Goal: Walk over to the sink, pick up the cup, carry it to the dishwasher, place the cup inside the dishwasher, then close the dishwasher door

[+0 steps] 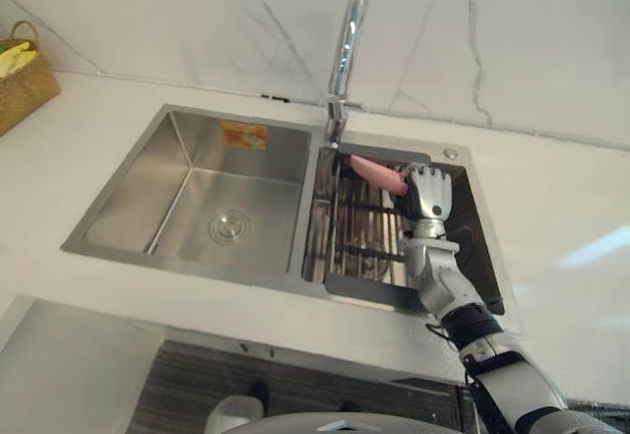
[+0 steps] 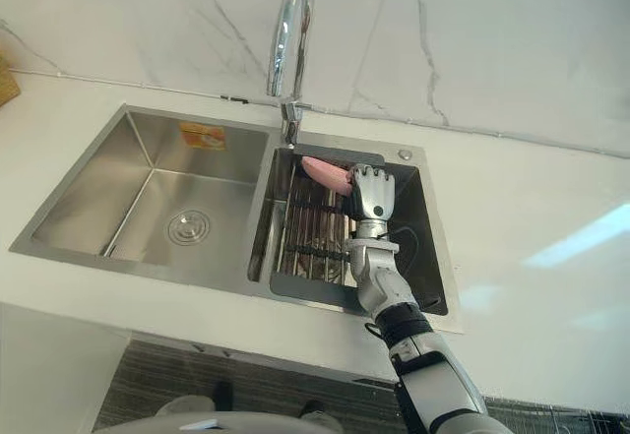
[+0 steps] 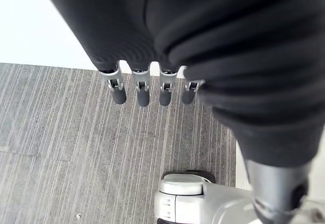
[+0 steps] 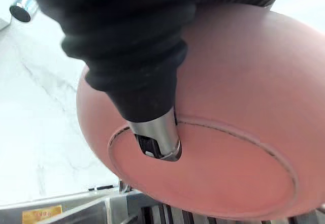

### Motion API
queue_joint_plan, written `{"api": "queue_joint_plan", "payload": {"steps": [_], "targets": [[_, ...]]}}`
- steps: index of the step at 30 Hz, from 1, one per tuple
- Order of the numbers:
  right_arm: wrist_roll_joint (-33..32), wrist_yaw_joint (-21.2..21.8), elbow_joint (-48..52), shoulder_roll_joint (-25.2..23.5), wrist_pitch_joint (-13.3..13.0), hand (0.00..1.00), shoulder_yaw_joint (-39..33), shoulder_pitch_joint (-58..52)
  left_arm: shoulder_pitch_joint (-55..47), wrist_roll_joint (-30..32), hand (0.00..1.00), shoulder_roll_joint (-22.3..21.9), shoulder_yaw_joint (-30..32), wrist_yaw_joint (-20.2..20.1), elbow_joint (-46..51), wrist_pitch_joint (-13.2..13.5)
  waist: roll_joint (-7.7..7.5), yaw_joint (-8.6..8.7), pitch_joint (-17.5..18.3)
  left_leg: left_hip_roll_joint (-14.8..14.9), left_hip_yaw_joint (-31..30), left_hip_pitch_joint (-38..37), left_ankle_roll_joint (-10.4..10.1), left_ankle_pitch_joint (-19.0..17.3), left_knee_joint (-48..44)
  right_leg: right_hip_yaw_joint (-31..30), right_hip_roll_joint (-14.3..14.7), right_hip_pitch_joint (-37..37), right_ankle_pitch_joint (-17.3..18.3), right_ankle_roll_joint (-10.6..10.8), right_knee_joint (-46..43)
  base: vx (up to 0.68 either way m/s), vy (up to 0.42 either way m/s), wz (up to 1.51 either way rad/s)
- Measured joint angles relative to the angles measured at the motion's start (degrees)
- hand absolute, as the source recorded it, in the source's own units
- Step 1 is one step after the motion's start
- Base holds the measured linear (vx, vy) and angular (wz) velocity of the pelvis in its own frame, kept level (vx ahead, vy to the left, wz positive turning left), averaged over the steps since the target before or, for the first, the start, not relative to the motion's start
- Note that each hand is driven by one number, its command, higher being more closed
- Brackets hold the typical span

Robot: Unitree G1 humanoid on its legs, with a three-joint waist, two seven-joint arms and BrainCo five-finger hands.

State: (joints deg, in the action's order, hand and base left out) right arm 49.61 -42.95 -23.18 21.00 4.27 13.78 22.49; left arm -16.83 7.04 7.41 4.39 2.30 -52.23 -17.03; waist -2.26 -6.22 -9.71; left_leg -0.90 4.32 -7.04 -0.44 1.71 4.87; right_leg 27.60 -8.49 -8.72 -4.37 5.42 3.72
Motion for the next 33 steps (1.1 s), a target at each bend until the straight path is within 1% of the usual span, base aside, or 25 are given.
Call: {"api": "queue_joint_plan", "payload": {"steps": [2,4,10,16,20,22,26,28,30,33], "targets": [[0.0,0.0,1.0,0.0,-0.5,1.0,-0.7,-0.2,0.0,0.0,0.0,-0.1,0.0,0.0,0.0,-0.3,0.05,0.05,0.0,0.0,0.4,0.0,0.0,0.0,0.0,-0.4,0.0,0.2,-0.1,0.0,0.0,0.0,0.009,-0.15],[-0.3,-0.2,4.2,0.0,-0.7,1.0,-3.4,-0.2,0.0,0.0,0.0,-0.1,0.0,0.0,0.0,-0.4,0.22,0.32,0.1,0.0,0.8,-0.2,0.0,0.0,0.0,-0.9,0.0,0.3,-0.3,-0.1,0.0,-0.01,0.01,-0.1],[-1.0,-1.8,9.3,0.6,-2.0,1.0,-4.5,-0.5,0.0,0.0,0.0,-0.1,-0.2,0.0,-0.1,-0.7,0.27,0.54,0.4,0.3,2.1,-0.6,0.0,-0.1,0.0,-2.1,0.4,0.4,-0.6,-0.4,0.4,-0.02,0.004,-0.12],[-1.0,-2.3,15.8,0.6,-1.9,1.0,-5.0,-1.8,0.1,0.8,0.0,0.0,-0.2,0.0,-0.1,-1.3,0.15,0.48,0.9,0.8,3.3,-0.8,-0.4,-0.5,0.0,-3.3,0.9,0.6,-1.0,-0.7,0.9,0.0,0.0,-0.1],[-1.0,-2.3,19.3,0.6,-1.8,1.0,-6.1,-2.0,0.2,2.2,0.0,0.1,-0.2,0.0,-0.1,-1.4,0.13,1.02,1.2,1.0,4.7,-1.2,-0.6,-0.8,0.0,-4.7,1.1,0.9,-1.2,-0.8,0.9,0.01,0.007,-0.2],[-1.1,-2.0,22.2,1.8,-1.7,1.0,-7.7,-2.5,0.4,2.2,0.0,0.4,-0.3,-0.1,-0.1,-1.7,0.1,1.56,1.2,1.1,5.8,-1.7,-0.3,-1.1,0.0,-5.8,1.2,1.0,-1.2,-0.8,0.9,0.01,0.013,-0.25],[-2.0,-1.1,27.0,4.5,-1.8,1.0,-11.5,-4.7,0.4,2.3,0.0,0.6,-0.9,0.0,-0.2,-2.0,-0.07,1.88,1.9,1.5,8.5,-2.1,-0.3,-1.5,0.0,-8.4,1.7,2.2,-1.8,-0.9,0.9,0.02,0.011,-0.37],[-2.1,-0.7,27.4,6.6,-2.3,1.0,-13.8,-6.3,0.4,2.3,0.0,0.9,-1.3,0.0,-0.4,-2.1,-0.28,2.85,2.6,1.6,9.9,-2.2,-0.4,-1.9,0.0,-9.9,2.0,2.9,-1.9,-1.0,0.9,0.03,-0.001,-0.33],[-2.1,-0.6,27.5,7.5,-2.9,1.0,-15.8,-7.2,0.4,2.3,0.0,1.1,-1.9,0.1,-0.5,-2.1,-0.28,3.62,2.6,1.7,10.7,-2.5,-0.4,-2.1,0.0,-10.8,2.1,3.0,-2.0,-1.0,0.9,0.02,0.004,-0.31],[-2.0,-0.4,30.1,9.5,-3.2,1.0,-20.2,-10.6,0.4,2.2,0.0,1.2,-2.3,0.1,-1.2,-2.7,-0.19,4.43,3.2,1.7,13.2,-3.2,-0.4,-2.9,0.0,-13.4,2.4,3.7,-2.3,-1.0,0.9,-0.01,0.012,-0.44]]}}
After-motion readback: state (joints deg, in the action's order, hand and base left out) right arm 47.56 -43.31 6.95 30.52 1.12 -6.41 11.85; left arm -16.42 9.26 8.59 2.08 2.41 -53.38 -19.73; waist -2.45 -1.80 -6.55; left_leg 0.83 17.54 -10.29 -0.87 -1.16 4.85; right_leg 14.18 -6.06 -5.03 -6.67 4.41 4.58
